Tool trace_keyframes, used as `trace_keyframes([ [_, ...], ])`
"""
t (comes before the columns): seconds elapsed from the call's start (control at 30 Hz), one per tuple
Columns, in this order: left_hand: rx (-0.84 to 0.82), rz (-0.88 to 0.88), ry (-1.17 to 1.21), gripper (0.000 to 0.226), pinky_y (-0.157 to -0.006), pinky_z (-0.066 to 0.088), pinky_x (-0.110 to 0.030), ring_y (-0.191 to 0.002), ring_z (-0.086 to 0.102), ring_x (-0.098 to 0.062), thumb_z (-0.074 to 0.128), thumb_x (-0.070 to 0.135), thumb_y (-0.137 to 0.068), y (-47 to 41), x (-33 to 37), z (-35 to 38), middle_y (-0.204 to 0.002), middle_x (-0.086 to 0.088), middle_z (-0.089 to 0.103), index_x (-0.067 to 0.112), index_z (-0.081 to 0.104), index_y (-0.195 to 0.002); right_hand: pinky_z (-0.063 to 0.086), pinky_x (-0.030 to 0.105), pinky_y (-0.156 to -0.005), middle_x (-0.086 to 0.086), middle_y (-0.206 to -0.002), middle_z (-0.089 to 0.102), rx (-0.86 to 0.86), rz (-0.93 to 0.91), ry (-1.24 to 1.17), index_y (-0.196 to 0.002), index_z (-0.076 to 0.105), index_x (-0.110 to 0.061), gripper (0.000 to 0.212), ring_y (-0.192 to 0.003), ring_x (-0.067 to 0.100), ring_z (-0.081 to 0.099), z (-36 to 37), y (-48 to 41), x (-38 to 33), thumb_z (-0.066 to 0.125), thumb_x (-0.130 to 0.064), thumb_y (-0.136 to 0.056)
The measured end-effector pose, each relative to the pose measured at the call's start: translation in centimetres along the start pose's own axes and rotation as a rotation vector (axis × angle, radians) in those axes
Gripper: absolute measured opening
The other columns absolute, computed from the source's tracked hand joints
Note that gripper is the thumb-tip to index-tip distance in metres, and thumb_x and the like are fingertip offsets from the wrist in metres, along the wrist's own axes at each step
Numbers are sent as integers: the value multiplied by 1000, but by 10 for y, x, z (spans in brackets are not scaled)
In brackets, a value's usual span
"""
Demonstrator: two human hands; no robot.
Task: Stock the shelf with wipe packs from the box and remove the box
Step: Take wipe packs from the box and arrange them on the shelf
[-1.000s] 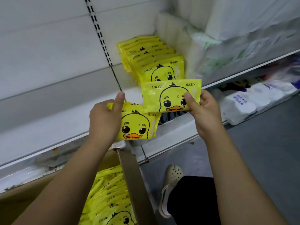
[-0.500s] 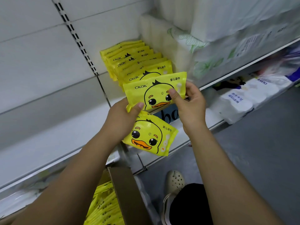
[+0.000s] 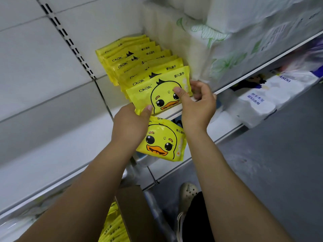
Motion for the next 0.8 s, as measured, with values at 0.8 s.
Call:
trace_keyframes([
  [0.8,163,-352,706,47,-71,62,-57,-82,76,-33,54,60,-97,103,-53,-93,-90,-12,78,17,72,-89,59,39,-86,4,-99,77,-769,315,20,-107,70,-12,56,-94,18,71,-37,106,-37,73,-57,-73],
])
Point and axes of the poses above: each hand's wrist, its own y-axis away from the middle knuckle, its own z-axis out of the palm, x = y × z, the point moved 1 cm from there along -y, towards the middle knuckle
